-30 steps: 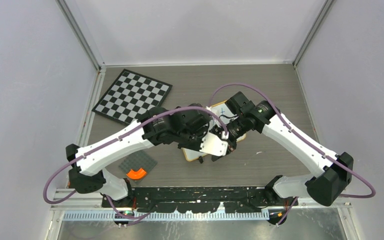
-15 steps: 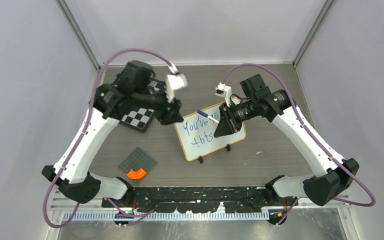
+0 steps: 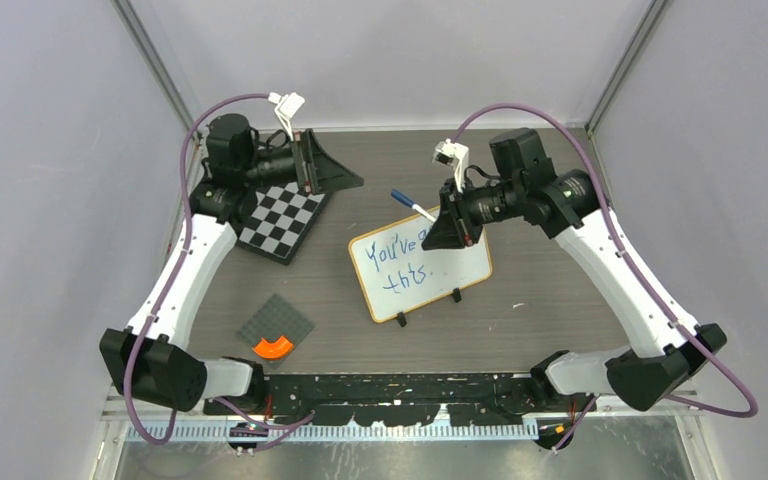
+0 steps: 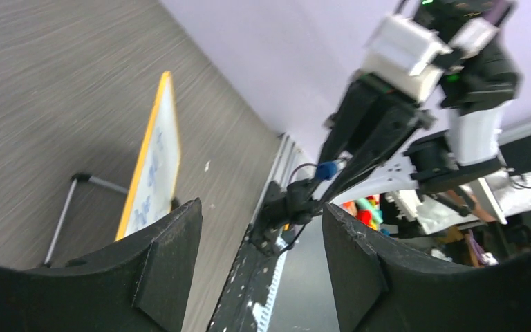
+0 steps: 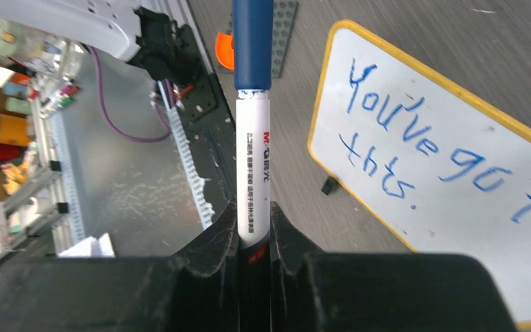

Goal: Write a sentence on the whiteboard
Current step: Adjust the pen cap from the whiteboard marker.

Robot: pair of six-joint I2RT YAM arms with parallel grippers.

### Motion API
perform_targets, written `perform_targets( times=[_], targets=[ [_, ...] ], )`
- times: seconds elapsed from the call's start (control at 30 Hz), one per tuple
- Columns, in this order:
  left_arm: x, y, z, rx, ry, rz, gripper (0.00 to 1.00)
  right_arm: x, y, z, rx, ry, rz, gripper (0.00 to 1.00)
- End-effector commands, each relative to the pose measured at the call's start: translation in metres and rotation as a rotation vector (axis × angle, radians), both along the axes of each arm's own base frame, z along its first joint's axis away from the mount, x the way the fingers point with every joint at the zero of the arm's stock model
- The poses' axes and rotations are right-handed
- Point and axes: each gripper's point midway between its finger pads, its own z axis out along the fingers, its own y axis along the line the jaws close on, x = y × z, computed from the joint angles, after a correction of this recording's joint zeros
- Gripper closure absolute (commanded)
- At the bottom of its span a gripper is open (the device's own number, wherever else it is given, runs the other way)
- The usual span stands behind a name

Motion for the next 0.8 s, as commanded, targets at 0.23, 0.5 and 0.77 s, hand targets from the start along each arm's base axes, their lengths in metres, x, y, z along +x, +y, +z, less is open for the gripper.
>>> perform_targets(
  times=[0.23, 0.5, 0.77],
  targets=[
    [-0.014, -0.019, 0.049, -0.23, -0.053, -0.129, 0.36, -0.002, 0.053, 0.016, 0.18, 0.129, 0.093, 1.0],
    [-0.033, -0.04, 0.031, -0.217, -0.012, -0.212, 0.4, -0.005, 0.06, 0.027, 0.223, 0.172, 0.101, 1.0],
    [-0.04, -0.043, 0.031, -0.212, -0.021, -0.229, 0.69, -0.001, 0.062, 0.024, 0.228, 0.19, 0.08, 1.0]
  ],
)
